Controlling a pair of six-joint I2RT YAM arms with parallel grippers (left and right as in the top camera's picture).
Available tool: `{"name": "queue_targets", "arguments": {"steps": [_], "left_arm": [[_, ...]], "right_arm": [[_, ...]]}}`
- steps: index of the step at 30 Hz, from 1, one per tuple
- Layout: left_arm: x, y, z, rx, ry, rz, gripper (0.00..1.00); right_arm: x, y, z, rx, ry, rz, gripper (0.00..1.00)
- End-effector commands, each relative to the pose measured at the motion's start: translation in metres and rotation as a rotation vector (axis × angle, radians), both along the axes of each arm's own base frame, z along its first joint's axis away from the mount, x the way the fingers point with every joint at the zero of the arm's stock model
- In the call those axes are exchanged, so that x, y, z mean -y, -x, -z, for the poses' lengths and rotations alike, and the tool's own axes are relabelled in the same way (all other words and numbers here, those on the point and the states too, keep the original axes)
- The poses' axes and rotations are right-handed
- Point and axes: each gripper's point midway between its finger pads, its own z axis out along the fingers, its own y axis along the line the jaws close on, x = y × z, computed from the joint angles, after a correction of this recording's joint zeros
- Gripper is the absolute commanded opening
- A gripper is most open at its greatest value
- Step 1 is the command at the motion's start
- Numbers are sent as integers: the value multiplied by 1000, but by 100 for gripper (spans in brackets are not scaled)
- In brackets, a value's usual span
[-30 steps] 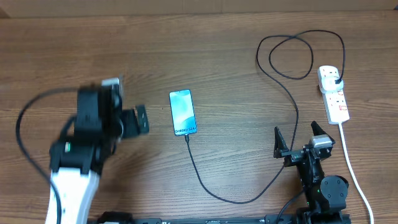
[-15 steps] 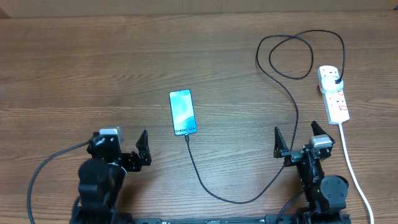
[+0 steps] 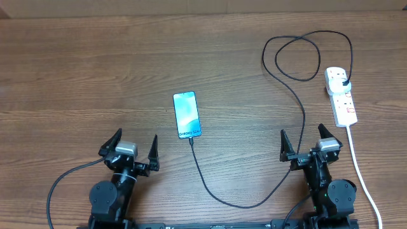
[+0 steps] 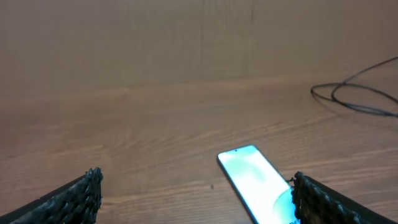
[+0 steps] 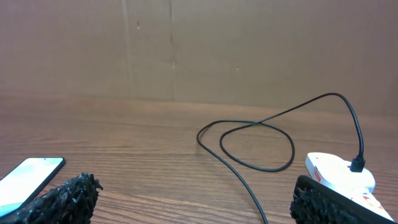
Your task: Plug charger to phone and switch on socket
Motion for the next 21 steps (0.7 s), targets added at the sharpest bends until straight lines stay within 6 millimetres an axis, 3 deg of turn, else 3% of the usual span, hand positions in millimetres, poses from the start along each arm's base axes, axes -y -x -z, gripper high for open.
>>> {"name": "queue_targets", "arguments": {"steps": [1, 9, 21], "left_arm": [[-7, 0, 4, 18, -19, -29, 100], [-33, 1, 4, 14, 39, -167, 100], [-53, 1, 3, 17, 133, -279, 99]], "right_arm": [[0, 0, 2, 5, 1, 3, 100], [0, 0, 1, 5, 0, 3, 100], [0, 0, 2, 5, 1, 3, 100]]}}
